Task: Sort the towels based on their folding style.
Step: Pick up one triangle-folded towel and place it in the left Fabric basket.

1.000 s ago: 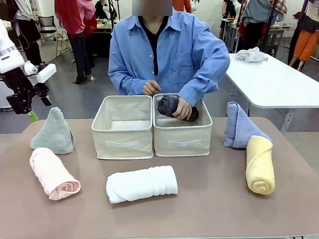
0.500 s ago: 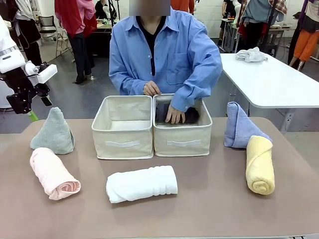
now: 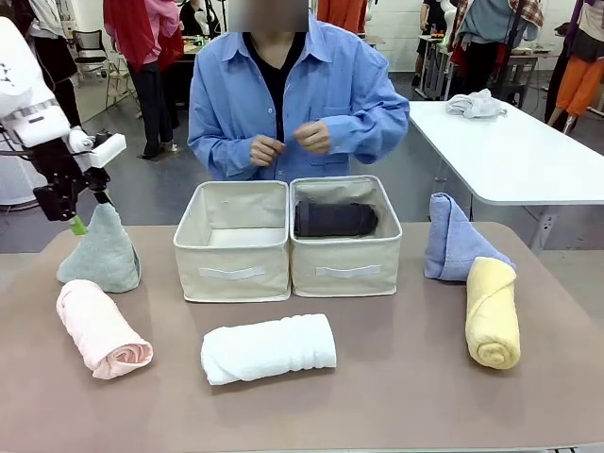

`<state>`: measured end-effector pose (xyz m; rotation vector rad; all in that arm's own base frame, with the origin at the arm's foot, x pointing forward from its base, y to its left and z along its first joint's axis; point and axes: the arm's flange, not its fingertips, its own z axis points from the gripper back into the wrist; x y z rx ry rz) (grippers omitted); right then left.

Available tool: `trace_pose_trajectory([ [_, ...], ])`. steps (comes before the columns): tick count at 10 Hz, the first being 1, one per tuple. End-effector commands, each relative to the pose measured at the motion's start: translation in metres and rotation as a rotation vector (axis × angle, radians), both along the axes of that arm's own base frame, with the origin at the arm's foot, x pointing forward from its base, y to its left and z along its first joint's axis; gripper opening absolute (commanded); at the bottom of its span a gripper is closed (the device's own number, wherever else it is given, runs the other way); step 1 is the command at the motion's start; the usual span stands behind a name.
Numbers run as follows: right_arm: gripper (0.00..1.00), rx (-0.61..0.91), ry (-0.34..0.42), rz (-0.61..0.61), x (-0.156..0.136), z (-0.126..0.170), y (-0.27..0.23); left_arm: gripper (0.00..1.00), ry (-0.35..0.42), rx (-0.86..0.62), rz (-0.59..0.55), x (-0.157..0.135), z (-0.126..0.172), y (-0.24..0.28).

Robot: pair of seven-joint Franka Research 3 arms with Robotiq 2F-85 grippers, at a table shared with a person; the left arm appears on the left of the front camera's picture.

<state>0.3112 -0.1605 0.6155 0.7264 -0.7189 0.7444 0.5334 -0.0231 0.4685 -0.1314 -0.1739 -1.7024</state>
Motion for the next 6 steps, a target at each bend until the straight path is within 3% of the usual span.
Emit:
trace_pose_trajectory([
  [1,1.0,0.009,-0.007,0.008,0.001,-0.001,0.001,1.0,-0.022,0.044,-0.023,0.019,-0.005,-0.013],
  [4,1.0,0.009,-0.007,0.008,0.001,-0.001,0.001,1.0,-0.012,0.104,-0.041,0.028,-0.02,-0.025],
  [5,1.0,0.009,-0.007,0.008,0.001,-0.001,0.001,0.93,-0.017,0.113,-0.043,0.03,-0.022,-0.025],
  [6,1.0,0.009,-0.007,0.008,0.001,-0.001,0.001,0.45,-0.026,0.117,-0.046,0.029,-0.024,-0.026],
])
